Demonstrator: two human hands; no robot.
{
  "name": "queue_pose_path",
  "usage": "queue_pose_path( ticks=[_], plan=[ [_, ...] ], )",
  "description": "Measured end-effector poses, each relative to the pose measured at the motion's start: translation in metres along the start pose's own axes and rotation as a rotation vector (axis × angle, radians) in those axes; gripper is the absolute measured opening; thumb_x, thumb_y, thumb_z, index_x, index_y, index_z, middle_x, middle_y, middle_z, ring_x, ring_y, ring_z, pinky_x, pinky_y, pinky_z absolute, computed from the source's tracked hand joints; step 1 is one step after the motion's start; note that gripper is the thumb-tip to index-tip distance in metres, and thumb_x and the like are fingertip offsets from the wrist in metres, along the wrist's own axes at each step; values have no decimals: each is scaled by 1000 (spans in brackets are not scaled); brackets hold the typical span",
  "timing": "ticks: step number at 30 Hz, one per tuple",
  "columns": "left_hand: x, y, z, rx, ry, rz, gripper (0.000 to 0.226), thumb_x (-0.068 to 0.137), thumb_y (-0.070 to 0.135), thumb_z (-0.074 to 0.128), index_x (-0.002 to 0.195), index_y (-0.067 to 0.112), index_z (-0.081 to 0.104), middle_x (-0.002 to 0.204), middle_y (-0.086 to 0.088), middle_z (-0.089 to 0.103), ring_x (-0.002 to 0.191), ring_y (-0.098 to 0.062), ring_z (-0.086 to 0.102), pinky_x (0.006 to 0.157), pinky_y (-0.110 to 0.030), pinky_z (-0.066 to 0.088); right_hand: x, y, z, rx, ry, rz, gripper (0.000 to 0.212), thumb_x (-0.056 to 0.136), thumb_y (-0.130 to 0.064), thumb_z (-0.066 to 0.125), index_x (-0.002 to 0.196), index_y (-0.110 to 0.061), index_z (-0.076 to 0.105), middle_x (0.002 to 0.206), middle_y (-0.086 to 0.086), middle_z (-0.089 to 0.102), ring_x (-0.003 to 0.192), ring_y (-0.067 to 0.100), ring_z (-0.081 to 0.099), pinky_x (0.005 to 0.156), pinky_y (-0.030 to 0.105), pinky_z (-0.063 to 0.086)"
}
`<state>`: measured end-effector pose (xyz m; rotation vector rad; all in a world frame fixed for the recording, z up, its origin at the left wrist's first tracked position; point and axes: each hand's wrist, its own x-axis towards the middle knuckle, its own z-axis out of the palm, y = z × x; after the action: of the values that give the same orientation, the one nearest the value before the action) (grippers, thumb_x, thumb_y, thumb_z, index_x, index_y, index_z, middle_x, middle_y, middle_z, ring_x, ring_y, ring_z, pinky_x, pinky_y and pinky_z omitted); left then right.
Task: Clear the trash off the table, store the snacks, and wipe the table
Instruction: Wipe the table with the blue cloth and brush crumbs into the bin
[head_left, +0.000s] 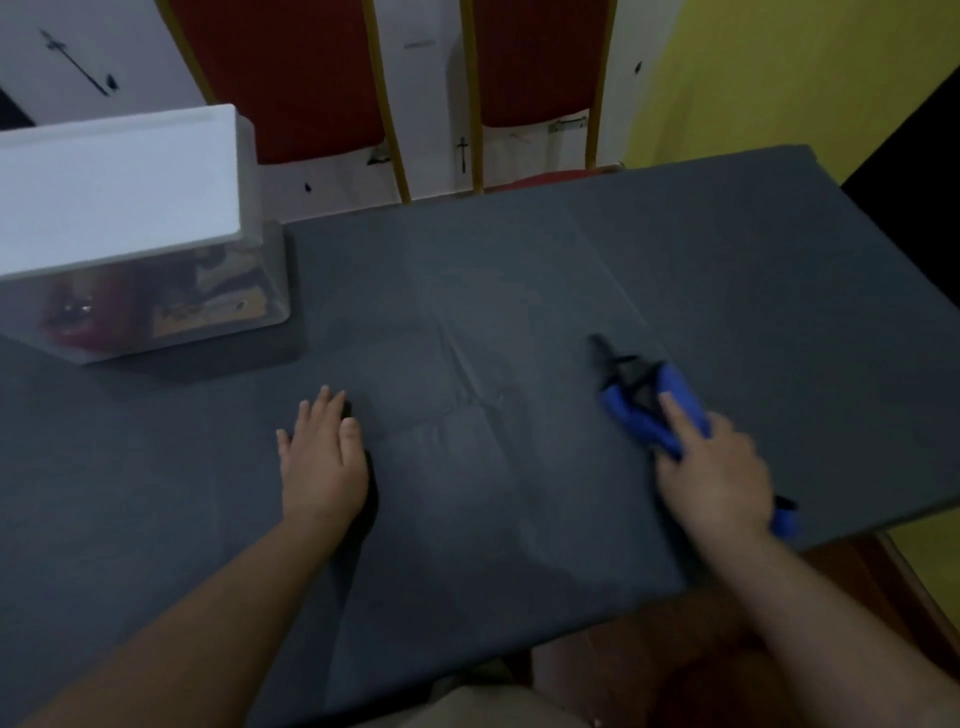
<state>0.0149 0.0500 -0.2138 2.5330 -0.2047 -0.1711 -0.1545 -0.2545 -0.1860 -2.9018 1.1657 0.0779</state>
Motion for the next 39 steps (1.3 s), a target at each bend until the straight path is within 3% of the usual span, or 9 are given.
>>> queue_pose_path(
  ticks=[3,6,14,18,20,23,28,34,39],
  plan=[
    [-5,-8,-7,13,12,3,54,95,33,21,143,13,38,155,-2,25,146,-19,12,117,-42,0,40,0,-5,20,-14,172,58,95,-44,40,149,-33,23,136,18,42,114,39,46,87,41,43],
    [-9,-23,-19,15,38,-38,61,90,37,19,143,13,37,156,-1,24,146,-17,11,117,-40,-2,62,-55,-5,25,-10,101,58,96,-44,40,149,-31,22,132,20,43,113,38,45,87,41,41],
    [-11,-76,-60,-28,107,-152,64,88,40,16,145,15,33,157,2,20,146,-15,9,119,-38,-3,-22,-261,-2,91,-104,-618,64,88,-38,54,146,-36,27,127,11,47,106,33,50,83,37,40],
    [-8,-94,-74,-59,115,-155,63,88,38,18,144,15,34,156,0,22,146,-16,10,118,-38,-2,-87,-256,2,59,-130,-882,77,50,-36,80,124,-37,60,103,5,67,69,23,61,58,31,47],
    [-6,-102,-80,-61,101,-140,63,88,38,18,144,14,34,156,-1,22,146,-16,10,117,-37,-3,-88,-231,9,44,-88,-884,79,44,-31,80,121,-36,63,99,6,68,63,26,61,52,33,48],
    [-4,-113,-87,-56,70,-101,63,88,38,18,145,14,33,157,0,20,146,-15,9,117,-35,-4,-57,-198,8,6,-43,-666,76,54,-23,79,127,-31,59,101,13,66,68,35,60,55,38,51],
    [-3,-129,-96,-61,44,-74,63,89,39,17,146,15,31,157,1,18,146,-13,7,117,-34,-4,-6,-234,-2,-14,-23,-293,62,90,-34,51,147,-34,28,127,12,49,102,33,50,80,38,42],
    [0,-133,-107,-70,14,4,67,88,44,15,147,16,28,157,2,17,143,-7,4,116,-31,-6,-50,-349,-2,80,-130,-523,62,93,-36,47,148,-37,19,133,10,42,114,31,45,87,38,37],
    [14,-121,-106,-69,-8,73,68,87,46,14,147,16,29,157,2,17,144,-8,5,116,-31,-6,-97,-336,2,120,-146,-727,72,81,-28,62,145,-38,30,128,8,49,104,29,52,84,38,42]
  ],
)
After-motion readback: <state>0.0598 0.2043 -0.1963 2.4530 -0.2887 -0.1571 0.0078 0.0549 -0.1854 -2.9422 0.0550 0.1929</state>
